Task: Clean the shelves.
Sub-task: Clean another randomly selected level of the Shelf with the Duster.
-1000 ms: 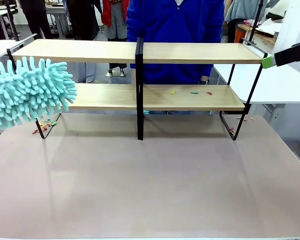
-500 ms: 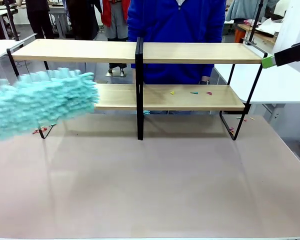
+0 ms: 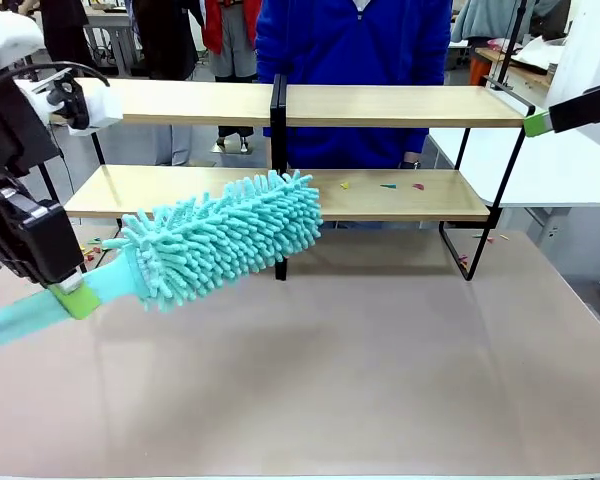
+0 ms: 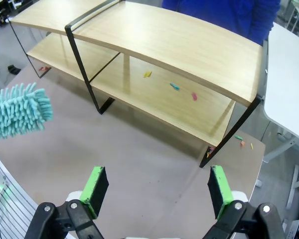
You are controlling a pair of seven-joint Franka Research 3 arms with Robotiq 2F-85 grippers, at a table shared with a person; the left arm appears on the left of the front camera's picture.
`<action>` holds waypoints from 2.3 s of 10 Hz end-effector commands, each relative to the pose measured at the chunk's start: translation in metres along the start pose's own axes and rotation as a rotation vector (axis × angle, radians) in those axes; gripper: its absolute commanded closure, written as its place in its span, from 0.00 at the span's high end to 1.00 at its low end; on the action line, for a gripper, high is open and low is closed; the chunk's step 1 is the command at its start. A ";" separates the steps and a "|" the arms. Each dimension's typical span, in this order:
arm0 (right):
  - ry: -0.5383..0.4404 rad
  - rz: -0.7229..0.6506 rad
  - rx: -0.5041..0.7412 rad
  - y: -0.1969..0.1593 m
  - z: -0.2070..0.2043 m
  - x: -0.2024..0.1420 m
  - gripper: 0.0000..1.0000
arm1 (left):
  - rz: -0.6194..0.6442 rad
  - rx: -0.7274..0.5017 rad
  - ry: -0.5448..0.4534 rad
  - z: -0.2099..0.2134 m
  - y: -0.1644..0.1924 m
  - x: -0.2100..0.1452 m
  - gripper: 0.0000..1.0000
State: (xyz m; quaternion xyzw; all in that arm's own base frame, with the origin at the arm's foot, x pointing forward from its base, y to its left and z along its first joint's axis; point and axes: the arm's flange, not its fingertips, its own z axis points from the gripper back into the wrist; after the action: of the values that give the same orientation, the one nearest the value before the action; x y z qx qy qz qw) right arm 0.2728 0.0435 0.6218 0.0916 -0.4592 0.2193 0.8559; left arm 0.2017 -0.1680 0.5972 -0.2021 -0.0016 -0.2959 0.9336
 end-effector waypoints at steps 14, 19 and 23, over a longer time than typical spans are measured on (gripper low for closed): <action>-0.002 -0.003 0.006 -0.001 0.000 0.000 1.00 | 0.379 0.073 -0.165 -0.094 -0.127 0.111 0.12; 0.001 0.000 0.000 0.000 0.000 0.000 1.00 | 0.473 0.125 -0.295 -0.106 -0.146 0.140 0.12; 0.001 0.000 0.000 0.000 0.000 0.000 1.00 | 0.536 0.161 -0.320 -0.121 -0.154 0.179 0.12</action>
State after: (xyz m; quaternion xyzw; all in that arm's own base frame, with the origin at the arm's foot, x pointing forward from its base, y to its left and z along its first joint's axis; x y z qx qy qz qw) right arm 0.2728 0.0435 0.6217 0.0911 -0.4590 0.2192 0.8561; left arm 0.2410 -0.4095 0.5597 -0.1716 -0.1057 -0.0251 0.9792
